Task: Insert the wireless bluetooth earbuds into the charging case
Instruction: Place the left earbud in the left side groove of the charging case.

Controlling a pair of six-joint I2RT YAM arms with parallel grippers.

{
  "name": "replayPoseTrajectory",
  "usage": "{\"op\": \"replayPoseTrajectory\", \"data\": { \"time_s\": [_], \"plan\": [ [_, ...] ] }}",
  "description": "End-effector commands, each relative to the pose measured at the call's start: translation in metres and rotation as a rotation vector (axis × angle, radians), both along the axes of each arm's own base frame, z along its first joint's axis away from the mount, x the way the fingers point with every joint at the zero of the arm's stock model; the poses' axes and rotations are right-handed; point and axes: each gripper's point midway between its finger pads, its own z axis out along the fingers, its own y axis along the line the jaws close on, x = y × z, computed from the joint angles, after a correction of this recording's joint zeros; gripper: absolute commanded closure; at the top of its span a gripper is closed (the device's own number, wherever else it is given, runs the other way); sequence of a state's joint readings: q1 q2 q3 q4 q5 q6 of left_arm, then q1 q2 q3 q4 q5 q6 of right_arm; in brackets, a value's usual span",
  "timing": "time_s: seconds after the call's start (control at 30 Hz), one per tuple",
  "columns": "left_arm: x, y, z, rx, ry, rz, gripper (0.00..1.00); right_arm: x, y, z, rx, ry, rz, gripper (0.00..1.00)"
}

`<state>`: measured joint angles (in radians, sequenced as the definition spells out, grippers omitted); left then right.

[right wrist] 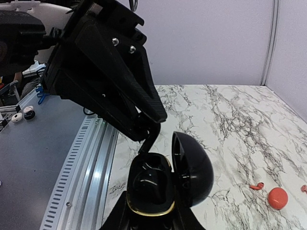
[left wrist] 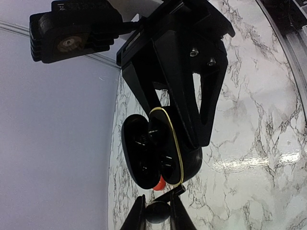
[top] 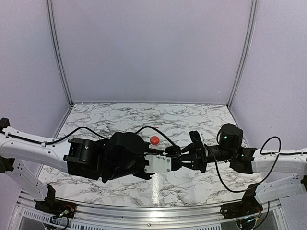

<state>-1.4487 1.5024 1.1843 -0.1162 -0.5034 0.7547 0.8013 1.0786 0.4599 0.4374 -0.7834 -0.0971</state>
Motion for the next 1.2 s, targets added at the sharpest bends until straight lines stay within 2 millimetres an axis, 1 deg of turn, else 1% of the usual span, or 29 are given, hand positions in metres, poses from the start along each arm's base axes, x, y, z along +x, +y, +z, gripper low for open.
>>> {"op": "replayPoseTrajectory", "data": {
  "time_s": [0.0, 0.17, 0.7, 1.17],
  "plan": [
    [0.004, -0.006, 0.024, -0.054, -0.048, 0.025, 0.91, -0.002, 0.005, 0.018, 0.034, -0.011, 0.023, 1.00],
    [0.005, -0.005, 0.027, -0.054, -0.062, 0.031, 0.91, 0.000, 0.006, 0.016, 0.028, -0.005, 0.012, 1.00],
    [0.012, -0.011, 0.021, -0.020, -0.103, 0.057, 0.91, 0.003, 0.007, 0.014, 0.021, 0.024, -0.003, 1.00],
    [0.012, -0.014, 0.012, 0.027, -0.135, 0.052, 0.91, 0.005, 0.008, 0.014, 0.021, 0.038, -0.011, 1.00]
  ]
}}
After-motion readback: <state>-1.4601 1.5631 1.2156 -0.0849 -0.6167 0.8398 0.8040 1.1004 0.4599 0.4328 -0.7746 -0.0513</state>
